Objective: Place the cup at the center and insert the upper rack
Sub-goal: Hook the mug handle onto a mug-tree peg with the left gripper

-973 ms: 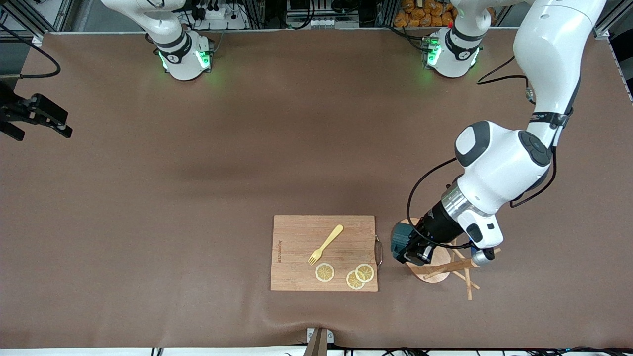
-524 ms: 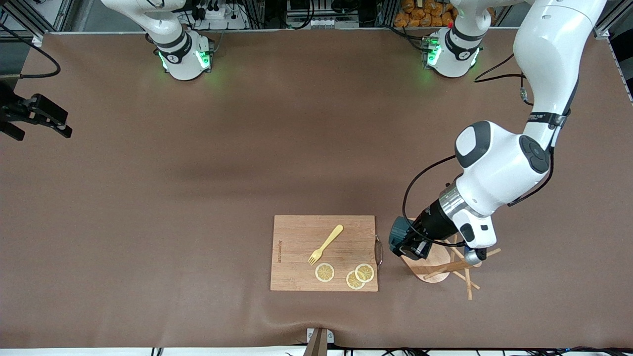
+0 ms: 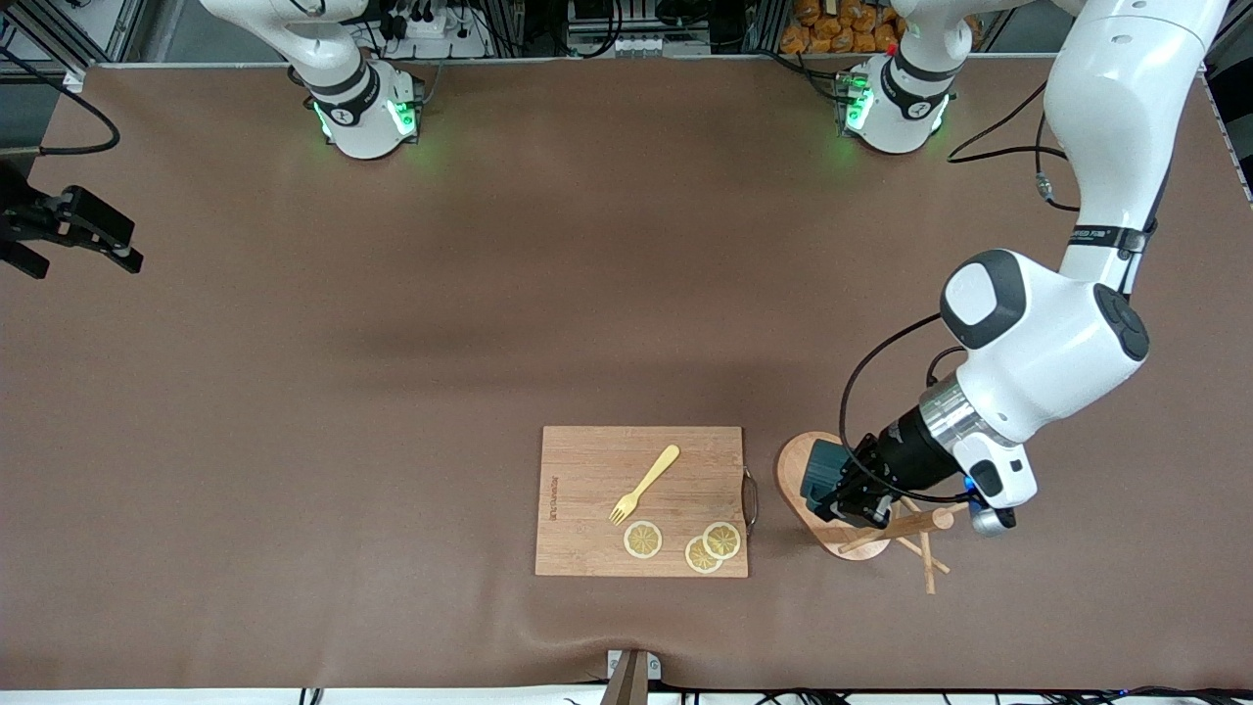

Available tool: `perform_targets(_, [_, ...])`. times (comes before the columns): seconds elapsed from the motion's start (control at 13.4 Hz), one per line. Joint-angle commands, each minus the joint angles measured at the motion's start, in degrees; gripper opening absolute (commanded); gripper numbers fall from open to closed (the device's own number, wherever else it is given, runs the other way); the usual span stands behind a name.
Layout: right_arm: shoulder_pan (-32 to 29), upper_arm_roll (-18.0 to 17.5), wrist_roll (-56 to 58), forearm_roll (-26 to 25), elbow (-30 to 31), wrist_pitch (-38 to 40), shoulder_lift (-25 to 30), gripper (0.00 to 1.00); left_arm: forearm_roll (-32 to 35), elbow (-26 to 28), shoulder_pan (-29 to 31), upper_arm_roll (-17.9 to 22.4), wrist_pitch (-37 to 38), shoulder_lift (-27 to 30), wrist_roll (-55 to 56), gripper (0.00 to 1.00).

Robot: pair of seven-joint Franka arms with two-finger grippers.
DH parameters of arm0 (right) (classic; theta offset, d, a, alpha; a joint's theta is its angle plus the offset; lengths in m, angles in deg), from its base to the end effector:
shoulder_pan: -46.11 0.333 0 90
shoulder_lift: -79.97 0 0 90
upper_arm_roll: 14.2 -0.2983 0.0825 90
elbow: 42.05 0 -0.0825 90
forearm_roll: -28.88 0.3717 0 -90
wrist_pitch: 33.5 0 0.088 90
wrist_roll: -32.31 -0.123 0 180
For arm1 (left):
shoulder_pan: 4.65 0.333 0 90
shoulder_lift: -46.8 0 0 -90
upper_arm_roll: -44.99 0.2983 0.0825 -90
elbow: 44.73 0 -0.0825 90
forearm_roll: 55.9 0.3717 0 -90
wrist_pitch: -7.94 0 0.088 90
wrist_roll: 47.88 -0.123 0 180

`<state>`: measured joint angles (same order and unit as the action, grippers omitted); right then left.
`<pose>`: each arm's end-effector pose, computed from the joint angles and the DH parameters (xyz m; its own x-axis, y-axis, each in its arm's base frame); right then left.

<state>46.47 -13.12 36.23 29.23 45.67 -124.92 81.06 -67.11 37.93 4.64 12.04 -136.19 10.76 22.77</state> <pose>0.5409 -0.0062 0.6218 0.9949 0.0557 0.0837 0.0559 -0.9984 -0.0007 0.7065 -0.2101 0.4022 0.4905 0.8111 -0.3187 0.7939 -0.2650 0.5473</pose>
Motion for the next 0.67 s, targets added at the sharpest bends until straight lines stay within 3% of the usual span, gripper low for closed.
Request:
perform_targets(0.0, [0.52,0.33,-0.31,-0.26,-0.28,0.46,0.13,1.00,-2.75,0.22,1.00,-0.44,0.43,0.53,-1.40,0.00])
perform_targets(0.6, [0.52,0.33,-0.31,-0.26,-0.28,0.37,0.13,1.00,-4.17,0.22,3.90,-0.44,0.07,-0.70,-1.75,0.00])
